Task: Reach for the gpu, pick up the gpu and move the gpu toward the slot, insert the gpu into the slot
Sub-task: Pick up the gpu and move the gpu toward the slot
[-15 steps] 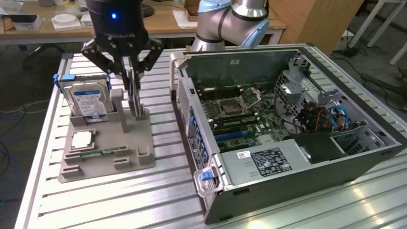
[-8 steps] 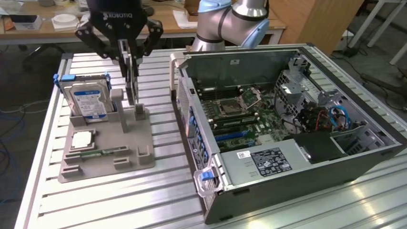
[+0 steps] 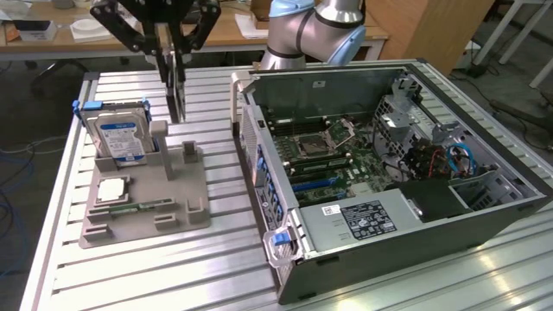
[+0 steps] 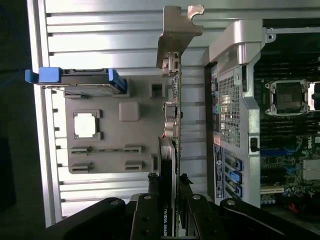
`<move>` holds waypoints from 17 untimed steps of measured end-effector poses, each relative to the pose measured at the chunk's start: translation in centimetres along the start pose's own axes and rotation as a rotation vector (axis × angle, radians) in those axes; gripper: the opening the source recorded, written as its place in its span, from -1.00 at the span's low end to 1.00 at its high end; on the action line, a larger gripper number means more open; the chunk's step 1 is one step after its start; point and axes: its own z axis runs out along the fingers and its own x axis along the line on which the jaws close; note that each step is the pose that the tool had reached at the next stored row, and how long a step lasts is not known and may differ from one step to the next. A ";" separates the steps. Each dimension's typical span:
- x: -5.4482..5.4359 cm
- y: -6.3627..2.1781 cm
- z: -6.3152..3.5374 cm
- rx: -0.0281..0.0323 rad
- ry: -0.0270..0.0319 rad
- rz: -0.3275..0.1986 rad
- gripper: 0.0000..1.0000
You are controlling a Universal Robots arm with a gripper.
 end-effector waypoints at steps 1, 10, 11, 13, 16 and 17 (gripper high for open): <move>-0.1 0.00 -0.31 -0.0001 0.0005 0.000 -0.48; -3.9 0.23 -0.51 -0.0019 0.0123 0.000 -0.48; -4.4 0.25 -0.51 -0.0018 0.0148 0.000 -0.48; -5.2 0.30 -0.51 -0.0014 0.0196 0.000 -0.48; -6.5 0.36 -0.50 -0.0010 0.0268 0.000 -0.48; -6.9 0.39 -0.49 -0.0008 0.0293 0.001 -0.48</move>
